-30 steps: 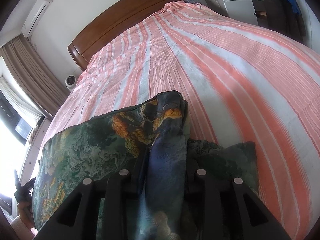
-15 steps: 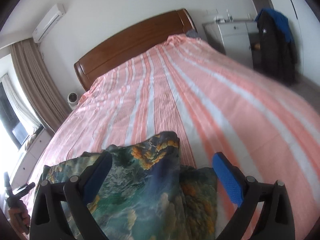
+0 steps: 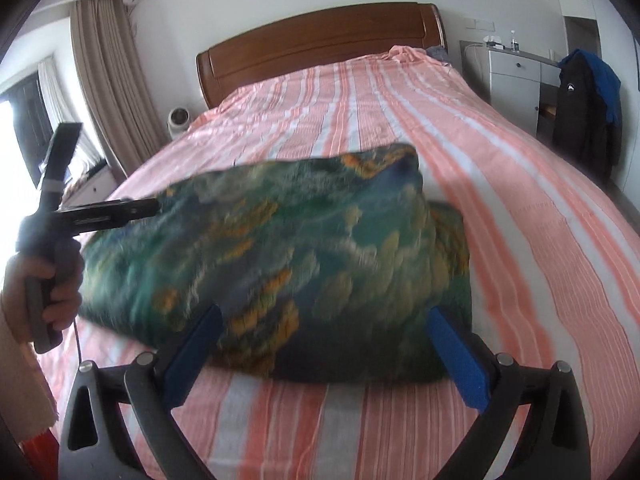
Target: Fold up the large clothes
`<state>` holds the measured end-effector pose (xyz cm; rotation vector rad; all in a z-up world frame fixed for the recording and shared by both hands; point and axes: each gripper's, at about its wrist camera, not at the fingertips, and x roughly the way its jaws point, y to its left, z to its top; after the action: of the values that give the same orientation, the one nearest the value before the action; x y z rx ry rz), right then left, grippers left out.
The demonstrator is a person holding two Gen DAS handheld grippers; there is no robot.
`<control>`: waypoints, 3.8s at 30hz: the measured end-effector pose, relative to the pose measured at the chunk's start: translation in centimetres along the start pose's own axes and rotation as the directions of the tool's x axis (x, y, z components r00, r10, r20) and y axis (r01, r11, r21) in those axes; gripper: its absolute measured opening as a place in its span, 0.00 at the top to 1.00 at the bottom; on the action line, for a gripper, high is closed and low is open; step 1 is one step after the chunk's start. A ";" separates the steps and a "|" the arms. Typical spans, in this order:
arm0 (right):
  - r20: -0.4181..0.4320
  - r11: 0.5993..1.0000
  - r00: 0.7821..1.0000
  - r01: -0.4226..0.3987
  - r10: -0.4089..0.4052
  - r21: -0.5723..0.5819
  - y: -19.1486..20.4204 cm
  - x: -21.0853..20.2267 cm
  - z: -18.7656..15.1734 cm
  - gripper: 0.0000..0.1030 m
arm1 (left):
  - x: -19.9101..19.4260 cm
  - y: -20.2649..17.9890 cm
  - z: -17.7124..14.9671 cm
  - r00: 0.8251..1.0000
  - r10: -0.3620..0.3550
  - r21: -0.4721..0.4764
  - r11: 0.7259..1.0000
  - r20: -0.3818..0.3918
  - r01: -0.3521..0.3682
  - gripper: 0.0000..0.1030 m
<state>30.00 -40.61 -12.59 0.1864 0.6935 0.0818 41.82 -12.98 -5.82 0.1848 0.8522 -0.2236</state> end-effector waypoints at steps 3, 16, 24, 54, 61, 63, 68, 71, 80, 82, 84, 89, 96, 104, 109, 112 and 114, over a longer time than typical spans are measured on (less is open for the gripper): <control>0.002 1.000 1.000 0.009 -0.009 -0.002 -0.2 -0.2 -1.8 0.02 | -0.2 -1.1 -2.2 1.000 -0.009 0.043 0.999 -0.015 0.010 0.03; 0.110 0.999 0.994 0.012 -0.016 0.031 -0.4 -3.4 -5.4 0.01 | -8.9 -3.1 -9.3 0.990 -0.115 0.206 0.970 -0.077 0.129 0.03; 0.115 1.000 0.993 0.019 -0.021 0.017 0.2 -4.0 -6.4 0.01 | -12.4 -4.0 -12.0 0.987 -0.147 0.192 0.969 -0.071 0.158 0.03; 0.098 0.999 0.994 0.042 -0.042 -0.001 -0.6 -3.9 -8.1 0.02 | -10.1 -1.2 -8.5 0.995 -0.068 0.090 0.993 -0.069 0.074 0.03; 0.090 0.999 0.995 0.037 -0.037 -0.002 -0.5 -3.6 -8.2 0.02 | -8.3 -2.2 -4.9 0.996 -0.075 0.091 0.993 -0.038 0.078 0.03; 0.088 0.999 0.996 0.036 -0.036 0.004 -0.6 -3.6 -8.2 0.02 | -7.3 -3.0 -4.4 0.996 -0.086 0.109 0.990 -0.035 0.090 0.03; 0.087 0.999 0.996 0.029 -0.030 0.015 -0.8 -3.5 -8.2 0.02 | -4.2 -4.7 -4.4 0.995 -0.073 0.134 0.988 -0.072 0.082 0.03; 0.085 1.000 0.996 0.024 -0.025 0.018 -1.0 -3.4 -8.3 0.02 | -2.7 -5.4 -5.3 0.991 -0.073 0.146 0.985 -0.113 0.090 0.03; 0.077 0.999 0.997 0.005 -0.008 0.047 -1.5 -3.1 -8.3 0.02 | -4.8 -7.8 -8.5 0.985 -0.090 0.341 0.930 -0.144 0.135 0.03; 0.079 0.999 0.997 0.004 -0.008 0.048 -1.6 -3.1 -8.3 0.02 | -5.9 -8.2 -9.8 0.983 -0.106 0.386 0.909 -0.153 0.158 0.03; 0.081 0.999 0.997 0.004 -0.008 0.048 -1.6 -3.1 -8.2 0.02 | -6.9 -8.0 -10.7 0.980 -0.117 0.396 0.902 -0.160 0.172 0.03; 0.080 0.999 0.997 0.007 -0.011 0.053 -1.6 -3.2 -8.3 0.02 | -8.8 -6.0 -11.7 0.976 -0.145 0.307 0.933 -0.163 0.190 0.03; 0.078 0.999 0.997 0.018 -0.022 0.051 -1.4 -3.3 -8.4 0.01 | -10.1 -3.1 -11.2 0.984 -0.122 0.212 0.966 -0.133 0.149 0.03; 0.066 0.999 0.998 0.013 -0.016 0.051 -1.2 -3.3 -8.5 0.02 | -9.8 -0.8 -10.5 0.984 -0.119 0.118 0.984 -0.134 0.135 0.03; 0.095 0.980 0.995 -0.031 0.013 0.195 -4.0 -4.3 -7.9 0.02 | -10.2 -0.5 -8.5 0.987 -0.138 0.066 0.987 -0.084 0.144 0.03; 0.142 0.928 0.989 -0.096 0.047 0.361 -7.2 -5.0 -6.9 0.01 | -10.0 -0.5 -7.2 0.984 -0.171 0.031 0.984 -0.052 0.173 0.03; 0.168 0.877 0.983 -0.140 0.069 0.460 -9.0 -4.8 -6.4 0.01 | -9.5 -0.8 -6.5 0.984 -0.174 0.032 0.984 -0.048 0.176 0.03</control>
<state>22.28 -49.17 -16.18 0.6946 0.5452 0.0011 30.82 -11.01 -2.86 0.1487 0.9106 -0.4010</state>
